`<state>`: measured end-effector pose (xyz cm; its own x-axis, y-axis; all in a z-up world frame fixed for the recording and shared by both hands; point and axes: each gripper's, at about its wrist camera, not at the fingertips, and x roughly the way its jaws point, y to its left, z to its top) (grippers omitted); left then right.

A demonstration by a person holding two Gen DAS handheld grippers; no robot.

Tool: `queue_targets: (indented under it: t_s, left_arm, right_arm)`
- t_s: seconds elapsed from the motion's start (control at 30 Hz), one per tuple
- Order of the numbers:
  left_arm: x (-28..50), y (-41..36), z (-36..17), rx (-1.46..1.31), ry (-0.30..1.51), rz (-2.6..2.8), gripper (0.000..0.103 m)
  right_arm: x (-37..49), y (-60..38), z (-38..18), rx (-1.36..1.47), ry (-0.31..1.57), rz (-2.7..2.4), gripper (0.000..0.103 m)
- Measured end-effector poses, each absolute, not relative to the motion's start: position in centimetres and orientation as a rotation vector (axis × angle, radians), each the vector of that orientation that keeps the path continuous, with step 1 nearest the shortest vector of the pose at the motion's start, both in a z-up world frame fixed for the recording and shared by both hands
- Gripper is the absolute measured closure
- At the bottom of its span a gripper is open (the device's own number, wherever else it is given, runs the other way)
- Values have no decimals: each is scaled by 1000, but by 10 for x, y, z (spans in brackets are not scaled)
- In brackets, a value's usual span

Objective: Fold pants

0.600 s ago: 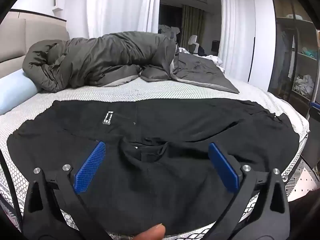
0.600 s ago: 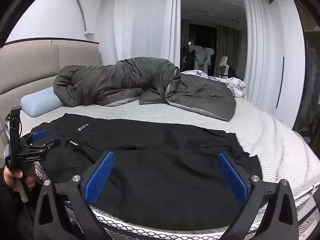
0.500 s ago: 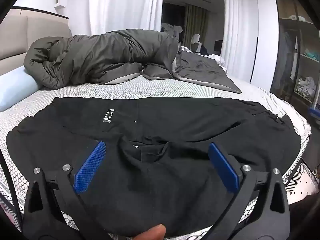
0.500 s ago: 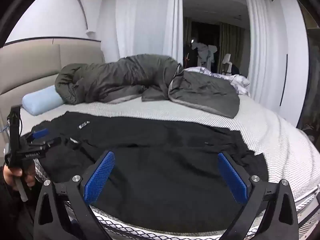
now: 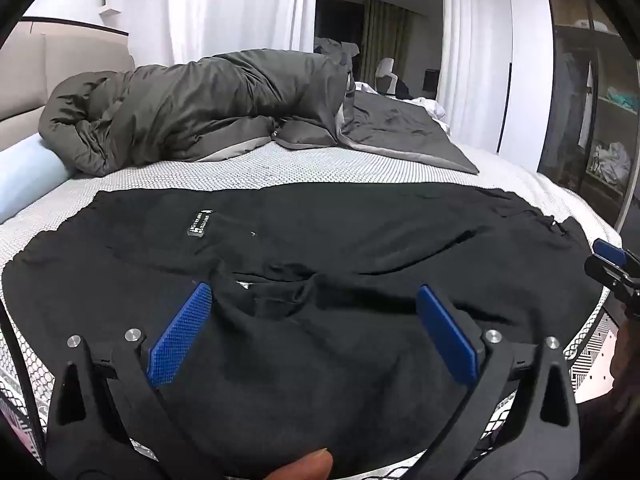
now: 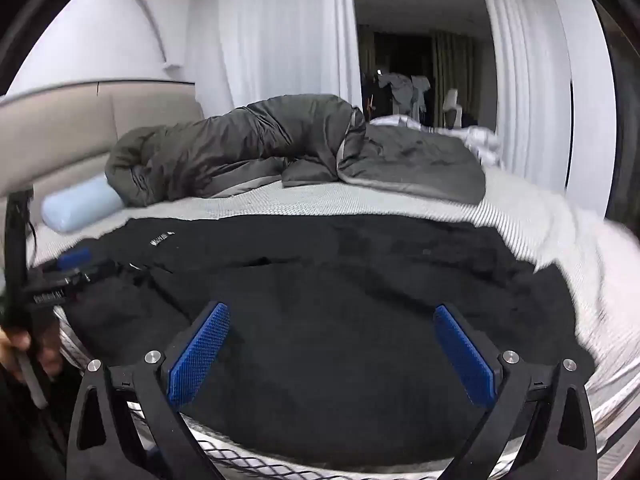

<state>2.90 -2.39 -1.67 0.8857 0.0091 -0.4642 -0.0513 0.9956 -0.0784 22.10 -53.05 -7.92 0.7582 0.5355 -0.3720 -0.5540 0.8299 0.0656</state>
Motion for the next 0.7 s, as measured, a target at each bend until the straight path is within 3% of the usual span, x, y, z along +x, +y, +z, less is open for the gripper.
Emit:
queue_targets:
  t_s: [0.7]
  left_arm:
    - [18, -42, -19, -50, 484, 19, 1]
  right_arm:
    - [212, -561, -87, -43, 338, 560, 0]
